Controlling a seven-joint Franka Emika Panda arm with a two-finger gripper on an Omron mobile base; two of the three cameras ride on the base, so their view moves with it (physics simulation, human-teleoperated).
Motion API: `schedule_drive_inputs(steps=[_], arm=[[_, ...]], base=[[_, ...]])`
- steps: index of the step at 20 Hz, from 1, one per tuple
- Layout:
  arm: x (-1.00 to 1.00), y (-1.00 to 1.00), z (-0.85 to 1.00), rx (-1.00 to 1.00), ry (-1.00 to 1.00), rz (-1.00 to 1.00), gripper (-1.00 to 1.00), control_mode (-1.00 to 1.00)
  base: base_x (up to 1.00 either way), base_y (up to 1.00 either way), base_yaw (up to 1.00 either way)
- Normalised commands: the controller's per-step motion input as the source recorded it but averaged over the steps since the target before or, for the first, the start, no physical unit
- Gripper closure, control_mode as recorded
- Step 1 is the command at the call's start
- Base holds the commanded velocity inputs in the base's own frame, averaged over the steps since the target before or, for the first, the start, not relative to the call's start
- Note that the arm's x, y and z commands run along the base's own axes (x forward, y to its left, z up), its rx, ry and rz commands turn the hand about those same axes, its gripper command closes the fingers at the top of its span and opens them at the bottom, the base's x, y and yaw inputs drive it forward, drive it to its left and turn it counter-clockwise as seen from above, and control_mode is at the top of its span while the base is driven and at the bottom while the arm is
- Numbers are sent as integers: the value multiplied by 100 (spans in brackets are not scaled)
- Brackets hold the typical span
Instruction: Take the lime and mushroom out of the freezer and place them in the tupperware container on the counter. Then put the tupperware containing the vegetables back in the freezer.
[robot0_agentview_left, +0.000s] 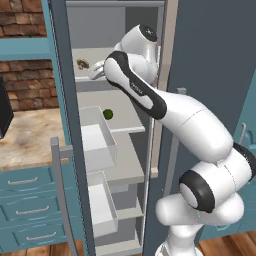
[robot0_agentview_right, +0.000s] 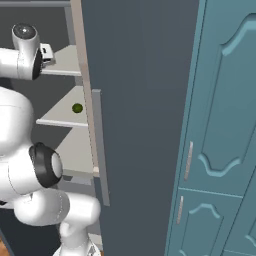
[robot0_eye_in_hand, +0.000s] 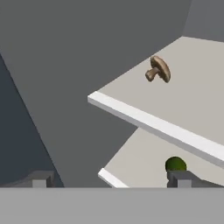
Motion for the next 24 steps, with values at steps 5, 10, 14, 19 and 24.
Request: schedule_drive_inputs(steps=[5, 10, 14, 19, 24], arm=[[38, 2, 17, 0, 0, -1, -100, -100], [25, 7, 0, 0, 0, 0, -100, -100], [29, 16, -10, -1, 0, 0, -100, -100], [41, 13, -4, 0, 0, 0, -100, -100], [27, 6, -4, 0, 0, 0, -100, -100]], base=[[0, 0, 0], [0, 0, 0], [0, 0, 0], [0, 0, 0], [0, 0, 0]])
